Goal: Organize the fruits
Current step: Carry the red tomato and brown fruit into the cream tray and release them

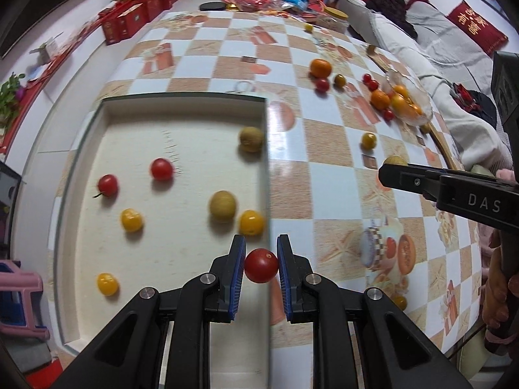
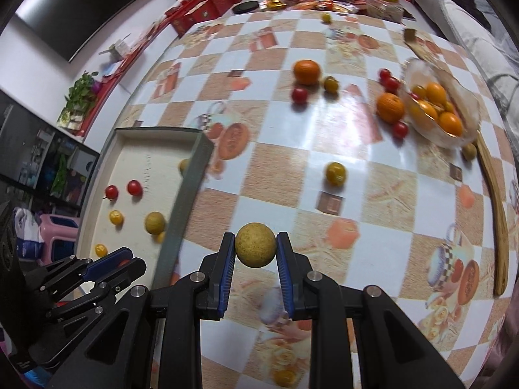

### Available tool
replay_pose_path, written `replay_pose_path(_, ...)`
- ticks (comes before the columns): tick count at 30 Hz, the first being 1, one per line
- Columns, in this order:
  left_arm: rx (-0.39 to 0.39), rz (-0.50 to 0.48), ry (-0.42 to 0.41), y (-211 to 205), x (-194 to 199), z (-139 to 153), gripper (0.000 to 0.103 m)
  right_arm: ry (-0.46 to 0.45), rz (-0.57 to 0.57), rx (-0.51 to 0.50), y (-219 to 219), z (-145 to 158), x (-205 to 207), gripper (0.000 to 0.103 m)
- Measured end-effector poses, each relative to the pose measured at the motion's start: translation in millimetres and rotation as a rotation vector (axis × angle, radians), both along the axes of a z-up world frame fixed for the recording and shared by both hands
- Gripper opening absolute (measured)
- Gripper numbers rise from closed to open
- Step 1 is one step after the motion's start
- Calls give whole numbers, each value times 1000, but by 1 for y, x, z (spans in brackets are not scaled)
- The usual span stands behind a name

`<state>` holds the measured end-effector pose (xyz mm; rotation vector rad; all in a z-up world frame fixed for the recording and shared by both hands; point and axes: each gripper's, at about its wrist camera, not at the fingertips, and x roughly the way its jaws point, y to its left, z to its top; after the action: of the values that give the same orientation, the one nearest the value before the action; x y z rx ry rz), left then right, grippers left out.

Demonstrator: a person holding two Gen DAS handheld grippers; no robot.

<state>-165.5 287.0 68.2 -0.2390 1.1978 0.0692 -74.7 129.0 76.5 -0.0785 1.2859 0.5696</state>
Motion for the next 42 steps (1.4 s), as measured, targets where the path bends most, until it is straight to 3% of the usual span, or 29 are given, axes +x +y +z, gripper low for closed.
replay_pose_path(13,6,58,22,43,-14,-17,21,42,102,20,69,-8,-2,28)
replay_pose_path(26,62,28,40,41,-8,-37,21,60,232,16,148,-35,14,28)
replay_pose_path(37,104,4,48,36,-15,-47,22,59,321,-68,178,-65,10,28)
replay_pose_path(40,112,-7,51,36,-15,-47,22,56,339,-59,180,-64,9,39)
replay_pose_path(42,117,-13,50,36,-15,-47,22,62,343,-52,183,-63,10,64)
